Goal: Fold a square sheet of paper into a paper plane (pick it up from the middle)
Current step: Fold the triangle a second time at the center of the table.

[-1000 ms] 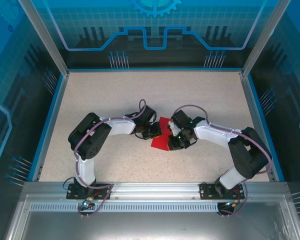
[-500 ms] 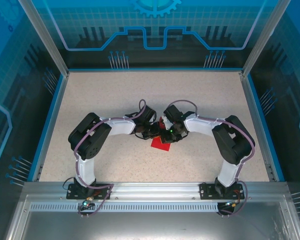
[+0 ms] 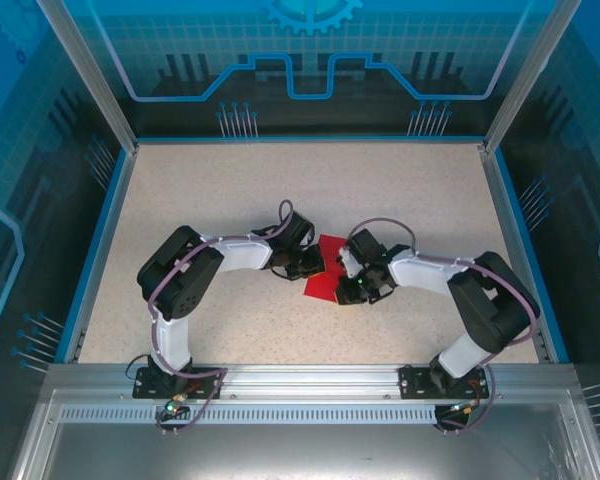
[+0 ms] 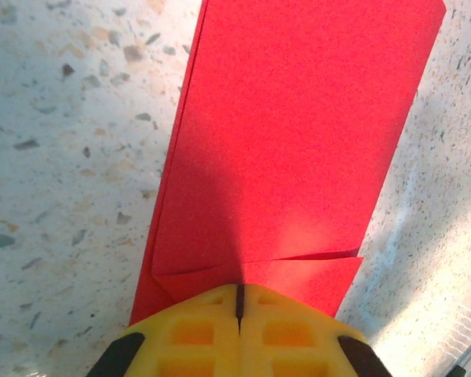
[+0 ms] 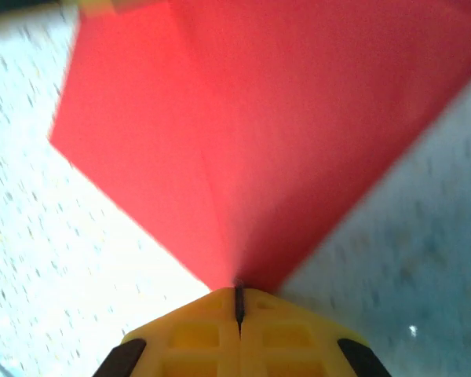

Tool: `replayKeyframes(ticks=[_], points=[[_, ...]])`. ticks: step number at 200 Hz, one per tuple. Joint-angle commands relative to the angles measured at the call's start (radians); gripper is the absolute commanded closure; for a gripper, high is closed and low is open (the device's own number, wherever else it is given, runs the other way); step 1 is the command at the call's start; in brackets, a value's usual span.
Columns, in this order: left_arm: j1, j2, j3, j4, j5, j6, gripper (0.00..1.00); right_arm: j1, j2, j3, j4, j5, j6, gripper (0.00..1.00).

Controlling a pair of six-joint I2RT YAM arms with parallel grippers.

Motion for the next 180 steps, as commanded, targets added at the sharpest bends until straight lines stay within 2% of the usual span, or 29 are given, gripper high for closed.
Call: replayKeyframes(ticks=[1, 35, 82, 118, 145, 180], points=[[0.000, 0.085, -0.042, -0.138, -0.102, -0.017, 0.98, -0.014, -0.055, -0.029, -0.169, -0.013, -0.011, 1.00], [0.000, 0.078, -0.041, -0.130, -0.089, -0.012, 0.99, -0.017, -0.092, 0.043, -0.121, -0.017, 0.015, 1.00], [-0.002, 0.073, -0.023, -0.112, -0.063, -0.005, 0.98, -0.015, 0.055, 0.126, -0.029, -0.032, 0.049, 1.00], [-0.002, 0.060, -0.013, -0.094, -0.047, 0.006, 0.98, -0.016, 0.120, 0.111, -0.030, 0.007, 0.048, 1.00], [-0.004, 0.020, 0.002, -0.064, -0.021, 0.066, 0.96, -0.016, 0.133, 0.084, -0.036, 0.030, 0.048, 1.00], [-0.014, -0.039, -0.048, 0.095, 0.075, 0.093, 0.95, -0.016, 0.142, 0.077, -0.048, 0.044, 0.053, 1.00]])
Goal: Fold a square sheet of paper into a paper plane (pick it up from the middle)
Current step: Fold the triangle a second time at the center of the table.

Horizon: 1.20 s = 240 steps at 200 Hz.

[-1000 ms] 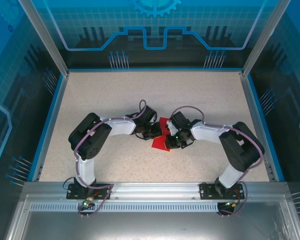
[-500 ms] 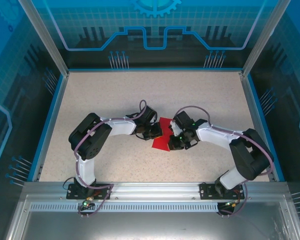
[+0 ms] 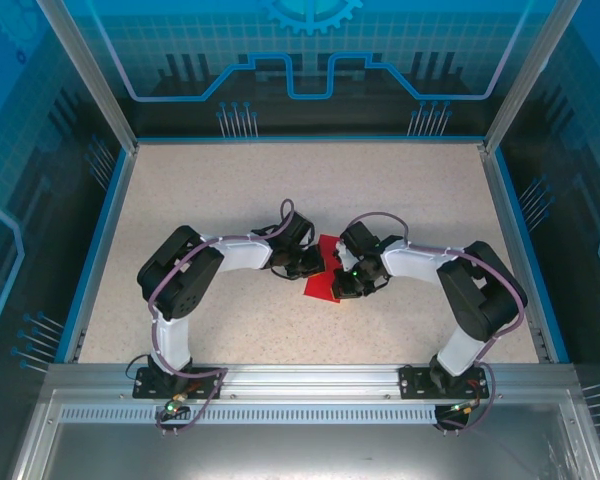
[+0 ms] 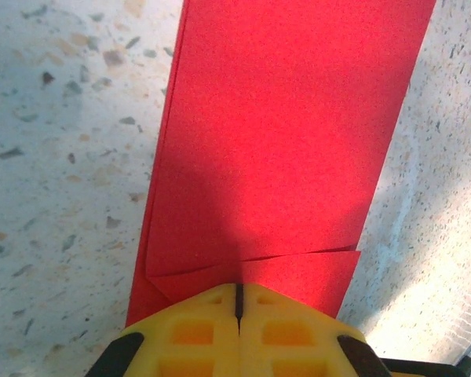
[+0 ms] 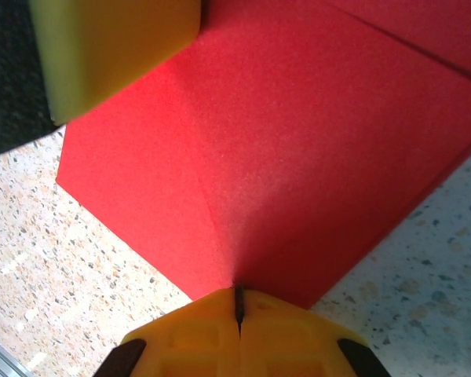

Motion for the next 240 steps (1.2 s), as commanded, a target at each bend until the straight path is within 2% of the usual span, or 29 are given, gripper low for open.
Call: replayKeyframes(ticks=[1, 36, 84, 119, 161, 240], points=[[-0.013, -0.033, -0.046, 0.078, 0.060, 0.044, 0.95, -0.007, 0.037, -0.035, -0.024, 0.058, 0.012, 1.00], [-0.052, -0.033, -0.068, 0.113, 0.059, 0.030, 0.95, -0.005, 0.043, -0.034, -0.024, 0.061, 0.016, 1.00], [-0.056, -0.036, -0.115, 0.148, 0.060, 0.003, 0.95, -0.006, 0.052, -0.030, -0.029, 0.060, 0.015, 1.00], [-0.056, -0.071, -0.115, 0.132, 0.017, 0.022, 0.95, -0.006, 0.053, -0.033, -0.029, 0.062, 0.016, 1.00], [-0.083, -0.096, -0.127, 0.162, 0.032, 0.043, 0.93, -0.006, 0.060, -0.034, -0.028, 0.063, 0.021, 1.00], [-0.091, -0.025, -0.117, 0.101, -0.041, 0.039, 0.94, -0.006, 0.068, -0.044, -0.031, 0.068, 0.024, 1.00]])
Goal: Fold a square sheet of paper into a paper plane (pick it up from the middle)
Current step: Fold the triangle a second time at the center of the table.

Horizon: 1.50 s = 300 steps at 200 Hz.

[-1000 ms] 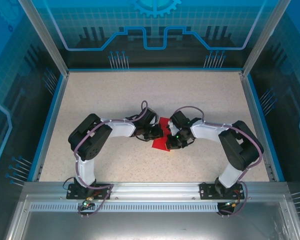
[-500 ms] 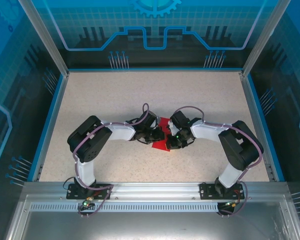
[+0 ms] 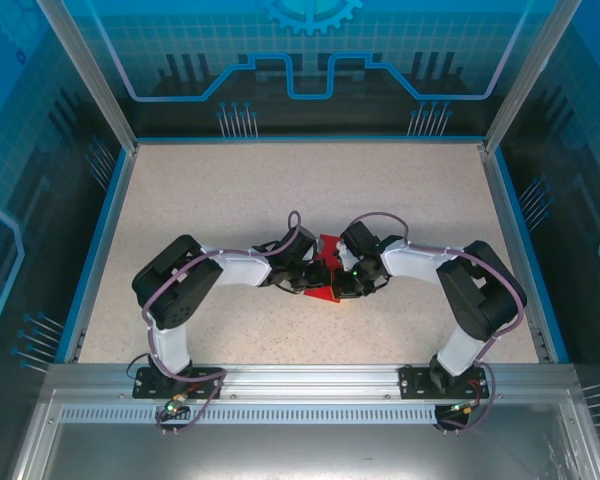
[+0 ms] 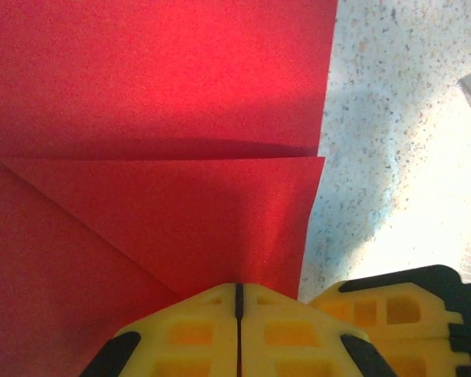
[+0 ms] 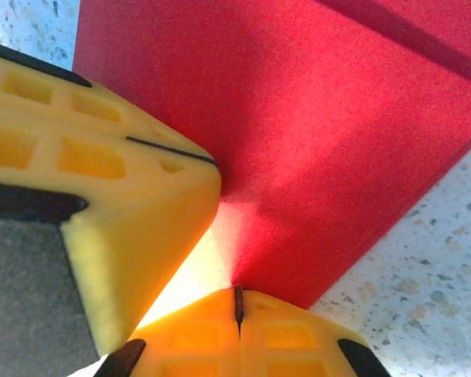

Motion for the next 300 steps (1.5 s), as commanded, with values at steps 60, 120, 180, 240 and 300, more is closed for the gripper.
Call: replayKeyframes(ticks=[60, 120, 180, 240, 300], points=[[0.046, 0.024, 0.070, -0.166, -0.211, 0.040, 0.94, -0.011, 0.060, -0.067, -0.057, 0.091, -0.001, 1.00], [0.180, 0.049, 0.084, -0.194, -0.221, 0.097, 0.93, -0.023, 0.046, -0.068, -0.059, 0.085, -0.003, 1.00], [0.199, -0.083, 0.133, -0.262, -0.223, 0.107, 0.74, -0.032, -0.045, 0.089, -0.018, -0.059, 0.020, 0.91], [0.193, -0.193, -0.004, -0.129, -0.092, -0.080, 0.46, -0.182, -0.091, 0.081, 0.041, -0.087, -0.030, 0.57], [0.137, -0.150, -0.077, 0.038, 0.010, -0.224, 0.43, -0.227, 0.039, 0.127, 0.023, -0.177, -0.124, 0.54]])
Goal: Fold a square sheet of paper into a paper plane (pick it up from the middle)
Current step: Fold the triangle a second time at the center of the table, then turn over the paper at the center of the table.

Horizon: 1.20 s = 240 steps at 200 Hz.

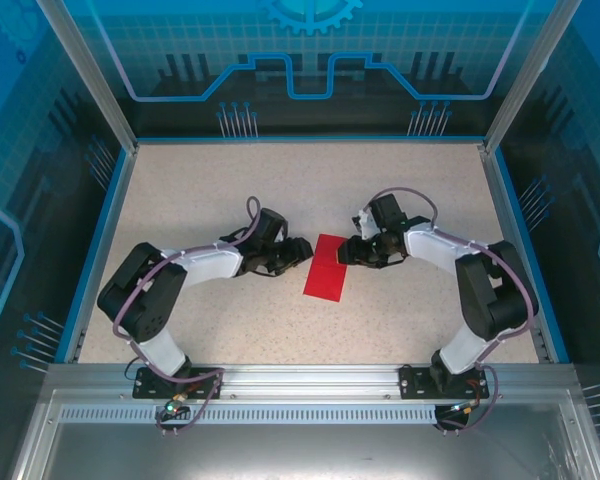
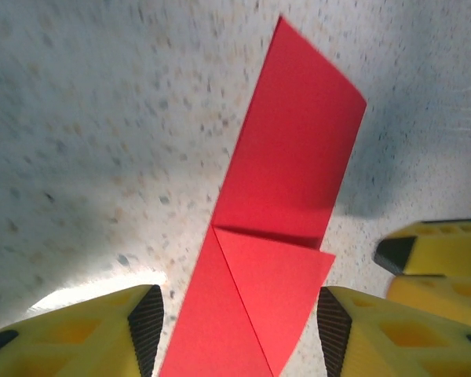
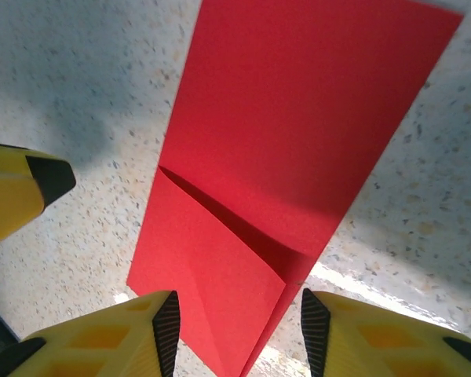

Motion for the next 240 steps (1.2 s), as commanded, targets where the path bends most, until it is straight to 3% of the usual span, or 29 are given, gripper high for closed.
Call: replayKeyframes(ticks=[1, 98, 165, 240], points=[[-0.026, 0.028, -0.007, 0.088, 0.063, -0.076, 0.43, -0.007, 0.054, 0.035, -0.018, -0.074, -0.055, 0.54], [-0.055, 0.075, -0.006, 0.108, 0.069, -0.112, 0.42, 0.012, 0.136, 0.052, -0.016, -0.110, -0.092, 0.65], [-0.056, 0.095, -0.023, 0.162, 0.119, -0.117, 0.43, -0.017, 0.112, 0.018, 0.023, -0.101, -0.049, 0.89], [-0.059, 0.141, 0.005, 0.198, 0.164, -0.115, 0.53, -0.033, 0.090, 0.001, 0.024, -0.089, -0.040, 0.90]])
